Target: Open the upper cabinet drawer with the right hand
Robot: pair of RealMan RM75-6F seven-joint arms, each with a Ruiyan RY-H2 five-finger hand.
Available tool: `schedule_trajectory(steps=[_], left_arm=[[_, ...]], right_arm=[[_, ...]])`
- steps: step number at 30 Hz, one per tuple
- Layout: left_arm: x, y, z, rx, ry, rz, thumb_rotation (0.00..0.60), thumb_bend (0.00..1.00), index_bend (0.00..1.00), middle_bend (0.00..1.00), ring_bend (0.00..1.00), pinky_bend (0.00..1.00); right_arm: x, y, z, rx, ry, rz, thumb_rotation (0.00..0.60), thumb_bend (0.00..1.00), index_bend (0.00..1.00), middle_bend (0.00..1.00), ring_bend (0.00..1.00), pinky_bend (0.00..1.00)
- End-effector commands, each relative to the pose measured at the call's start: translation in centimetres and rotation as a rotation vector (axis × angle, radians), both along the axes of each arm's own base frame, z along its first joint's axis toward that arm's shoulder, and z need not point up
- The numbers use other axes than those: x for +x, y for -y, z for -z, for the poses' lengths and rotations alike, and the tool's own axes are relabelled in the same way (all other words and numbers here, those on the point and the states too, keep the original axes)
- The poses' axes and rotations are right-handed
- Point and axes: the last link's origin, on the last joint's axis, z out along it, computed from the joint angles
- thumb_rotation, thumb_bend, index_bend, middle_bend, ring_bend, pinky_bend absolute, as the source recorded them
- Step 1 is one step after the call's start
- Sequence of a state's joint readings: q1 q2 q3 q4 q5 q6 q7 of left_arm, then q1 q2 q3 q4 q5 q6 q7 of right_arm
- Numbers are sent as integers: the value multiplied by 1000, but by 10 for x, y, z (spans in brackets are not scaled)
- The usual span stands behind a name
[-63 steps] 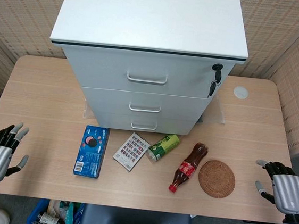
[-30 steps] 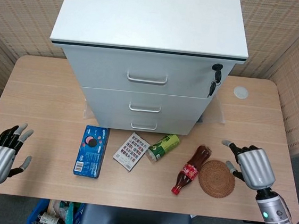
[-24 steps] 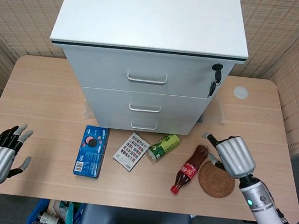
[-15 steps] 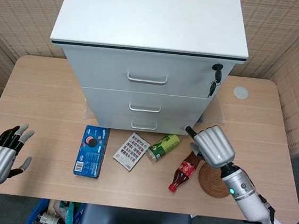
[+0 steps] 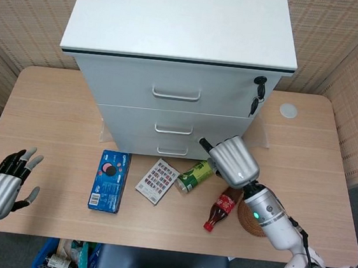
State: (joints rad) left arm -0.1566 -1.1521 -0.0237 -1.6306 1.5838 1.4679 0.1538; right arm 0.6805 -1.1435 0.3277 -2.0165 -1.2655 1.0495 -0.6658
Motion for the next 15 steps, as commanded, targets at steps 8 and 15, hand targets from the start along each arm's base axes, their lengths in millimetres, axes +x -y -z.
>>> schedule_trajectory(steps=[8, 15], left_arm=[[-1, 0, -2, 4, -1, -7, 600, 356, 123, 61, 57, 114], [-1, 0, -1, 4, 2, -7, 600, 356, 124, 61, 57, 114]], right_arm=[[11, 13, 9, -22, -8, -26, 600, 350, 258, 906, 940, 856], [15, 20, 16, -17, -27, -30, 600, 351, 258, 906, 940, 856]])
